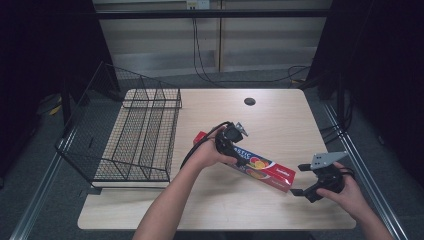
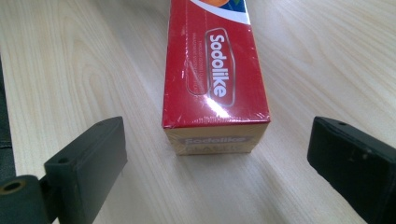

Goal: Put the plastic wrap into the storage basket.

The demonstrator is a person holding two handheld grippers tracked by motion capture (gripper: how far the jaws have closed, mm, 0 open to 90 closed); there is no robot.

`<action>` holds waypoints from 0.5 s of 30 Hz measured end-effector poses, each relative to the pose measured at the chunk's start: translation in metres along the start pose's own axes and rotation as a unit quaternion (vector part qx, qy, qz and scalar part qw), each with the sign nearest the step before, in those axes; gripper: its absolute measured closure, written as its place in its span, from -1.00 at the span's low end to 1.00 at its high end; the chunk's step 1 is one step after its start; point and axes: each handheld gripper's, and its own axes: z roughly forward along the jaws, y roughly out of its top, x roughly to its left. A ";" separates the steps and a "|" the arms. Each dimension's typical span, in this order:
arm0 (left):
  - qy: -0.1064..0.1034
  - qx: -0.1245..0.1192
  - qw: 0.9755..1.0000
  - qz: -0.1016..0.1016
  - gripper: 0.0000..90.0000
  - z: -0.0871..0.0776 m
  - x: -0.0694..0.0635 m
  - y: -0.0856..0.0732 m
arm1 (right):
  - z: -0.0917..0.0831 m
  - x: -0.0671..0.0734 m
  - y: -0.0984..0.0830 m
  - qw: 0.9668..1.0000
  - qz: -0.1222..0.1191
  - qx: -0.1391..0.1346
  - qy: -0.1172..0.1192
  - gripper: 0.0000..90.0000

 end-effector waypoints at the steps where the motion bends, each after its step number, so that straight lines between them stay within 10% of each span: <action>1: 0.002 -0.001 1.000 0.000 -0.93 0.001 -0.001 0.000 | 0.000 0.000 0.000 1.000 -0.001 -0.001 0.002 -0.90; 15: -0.009 0.008 1.000 0.012 -1.00 0.012 0.001 -0.001 | -0.001 0.001 0.000 1.000 -0.002 -0.006 0.007 -0.90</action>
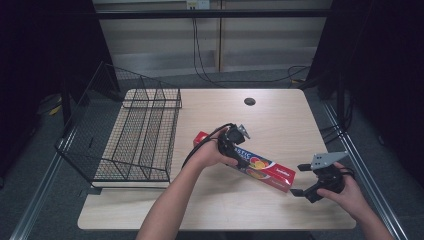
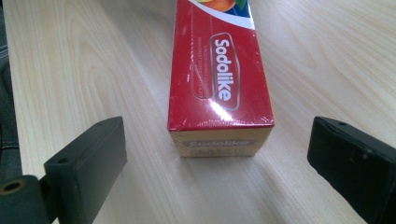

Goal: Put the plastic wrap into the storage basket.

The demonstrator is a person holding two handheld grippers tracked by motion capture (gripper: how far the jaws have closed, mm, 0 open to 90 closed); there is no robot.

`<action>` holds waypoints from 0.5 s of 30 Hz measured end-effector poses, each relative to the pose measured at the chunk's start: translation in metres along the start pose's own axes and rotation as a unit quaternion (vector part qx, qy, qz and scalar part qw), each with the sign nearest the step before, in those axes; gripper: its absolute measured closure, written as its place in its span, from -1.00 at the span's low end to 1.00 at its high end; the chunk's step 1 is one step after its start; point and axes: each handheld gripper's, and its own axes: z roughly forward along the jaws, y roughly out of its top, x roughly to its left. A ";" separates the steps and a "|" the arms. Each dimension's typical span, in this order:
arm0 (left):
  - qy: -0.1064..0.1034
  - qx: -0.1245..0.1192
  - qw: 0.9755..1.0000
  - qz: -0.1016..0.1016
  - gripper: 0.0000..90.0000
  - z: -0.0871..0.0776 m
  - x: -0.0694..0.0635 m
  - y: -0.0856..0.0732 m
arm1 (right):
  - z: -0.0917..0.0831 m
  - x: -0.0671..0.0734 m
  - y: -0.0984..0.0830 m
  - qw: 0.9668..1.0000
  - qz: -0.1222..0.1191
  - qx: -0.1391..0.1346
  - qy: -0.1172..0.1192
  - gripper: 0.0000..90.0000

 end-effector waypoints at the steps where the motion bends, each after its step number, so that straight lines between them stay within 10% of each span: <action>1: 0.001 -0.001 1.000 -0.002 -1.00 0.000 0.000 0.000 | 0.000 0.000 0.000 1.000 -0.001 0.000 0.000 -0.90; 15: -0.016 0.013 1.000 0.004 -1.00 0.001 -0.002 -0.002 | 0.001 0.000 0.000 1.000 -0.001 0.002 0.000 -0.90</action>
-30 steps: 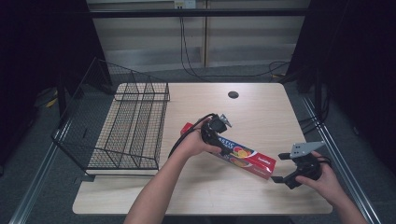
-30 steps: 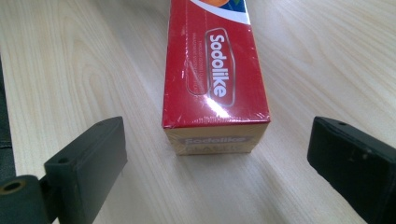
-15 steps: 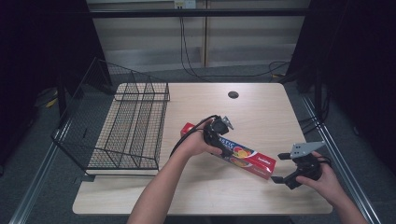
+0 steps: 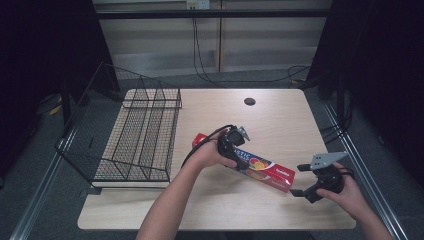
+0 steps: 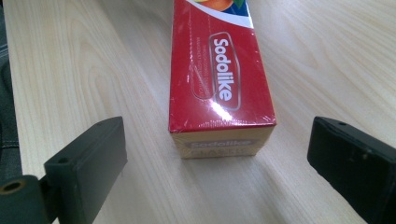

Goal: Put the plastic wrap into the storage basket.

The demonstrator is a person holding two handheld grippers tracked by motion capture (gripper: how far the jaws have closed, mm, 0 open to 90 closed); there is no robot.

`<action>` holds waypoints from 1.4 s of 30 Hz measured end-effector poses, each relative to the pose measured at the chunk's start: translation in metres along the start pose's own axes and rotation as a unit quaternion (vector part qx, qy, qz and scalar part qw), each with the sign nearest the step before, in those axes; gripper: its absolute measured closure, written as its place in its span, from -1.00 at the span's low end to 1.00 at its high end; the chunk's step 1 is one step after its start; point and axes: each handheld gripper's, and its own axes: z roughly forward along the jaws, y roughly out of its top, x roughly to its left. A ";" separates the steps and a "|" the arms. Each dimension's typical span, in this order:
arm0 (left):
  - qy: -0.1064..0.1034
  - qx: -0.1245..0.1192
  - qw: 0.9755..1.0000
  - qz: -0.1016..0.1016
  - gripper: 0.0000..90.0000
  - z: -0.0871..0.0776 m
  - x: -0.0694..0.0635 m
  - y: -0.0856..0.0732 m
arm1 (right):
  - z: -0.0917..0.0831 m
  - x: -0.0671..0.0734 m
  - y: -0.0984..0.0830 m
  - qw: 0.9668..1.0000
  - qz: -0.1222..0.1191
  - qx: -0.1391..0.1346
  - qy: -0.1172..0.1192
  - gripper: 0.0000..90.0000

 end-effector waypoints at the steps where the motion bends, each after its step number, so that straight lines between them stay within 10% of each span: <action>1: 0.002 0.000 1.000 0.000 -1.00 0.000 0.000 0.000 | 0.000 0.000 0.000 1.000 0.000 0.000 0.000 -0.90; 14: -0.019 0.017 1.000 0.006 -0.93 -0.002 -0.003 -0.002 | 0.000 0.000 0.000 1.000 0.002 -0.001 0.001 -0.90; 29: 0.007 0.064 0.997 0.040 -0.72 0.003 -0.012 0.000 | -0.001 -0.001 0.000 1.000 0.005 -0.004 0.000 -0.90; 42: 0.012 0.071 0.997 -0.042 -0.10 -0.001 -0.016 0.002 | -0.003 -0.003 0.000 1.000 0.007 -0.011 -0.001 -0.90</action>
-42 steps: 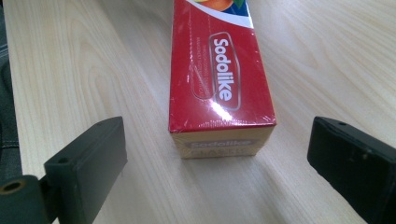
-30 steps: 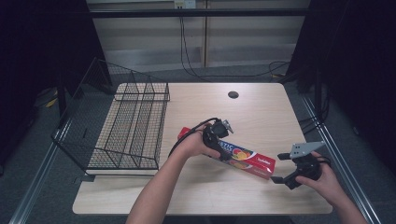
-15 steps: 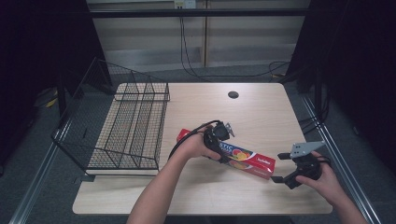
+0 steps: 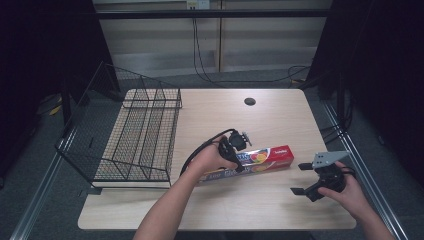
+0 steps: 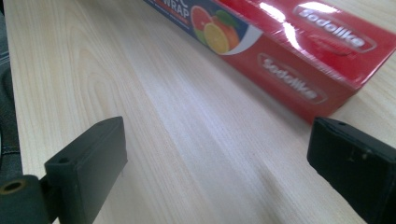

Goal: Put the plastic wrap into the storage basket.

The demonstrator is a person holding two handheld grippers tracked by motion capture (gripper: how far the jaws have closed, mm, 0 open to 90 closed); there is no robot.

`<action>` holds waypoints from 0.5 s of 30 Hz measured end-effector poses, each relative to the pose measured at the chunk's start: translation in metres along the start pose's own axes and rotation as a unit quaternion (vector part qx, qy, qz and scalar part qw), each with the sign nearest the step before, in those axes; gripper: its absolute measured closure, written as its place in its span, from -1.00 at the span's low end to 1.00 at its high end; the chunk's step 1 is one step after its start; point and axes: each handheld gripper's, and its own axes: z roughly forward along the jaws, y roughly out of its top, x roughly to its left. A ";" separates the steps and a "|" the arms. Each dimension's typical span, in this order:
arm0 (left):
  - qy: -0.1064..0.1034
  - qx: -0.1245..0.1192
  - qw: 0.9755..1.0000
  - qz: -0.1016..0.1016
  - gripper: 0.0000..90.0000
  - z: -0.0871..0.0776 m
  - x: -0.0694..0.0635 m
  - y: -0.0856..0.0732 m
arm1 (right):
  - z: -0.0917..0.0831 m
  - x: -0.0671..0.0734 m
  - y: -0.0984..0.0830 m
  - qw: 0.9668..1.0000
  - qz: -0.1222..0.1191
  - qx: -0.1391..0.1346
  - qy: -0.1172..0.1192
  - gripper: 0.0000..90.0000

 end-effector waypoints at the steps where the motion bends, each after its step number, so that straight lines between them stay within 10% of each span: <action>1: 0.000 0.009 1.000 0.005 -0.08 -0.002 0.002 0.000 | 0.000 0.000 0.000 1.000 0.000 0.000 -0.003 -0.90; 15: 0.027 0.004 0.996 -0.084 -0.02 -0.030 0.015 0.004 | -0.002 -0.001 0.001 1.000 0.003 -0.007 -0.004 -0.90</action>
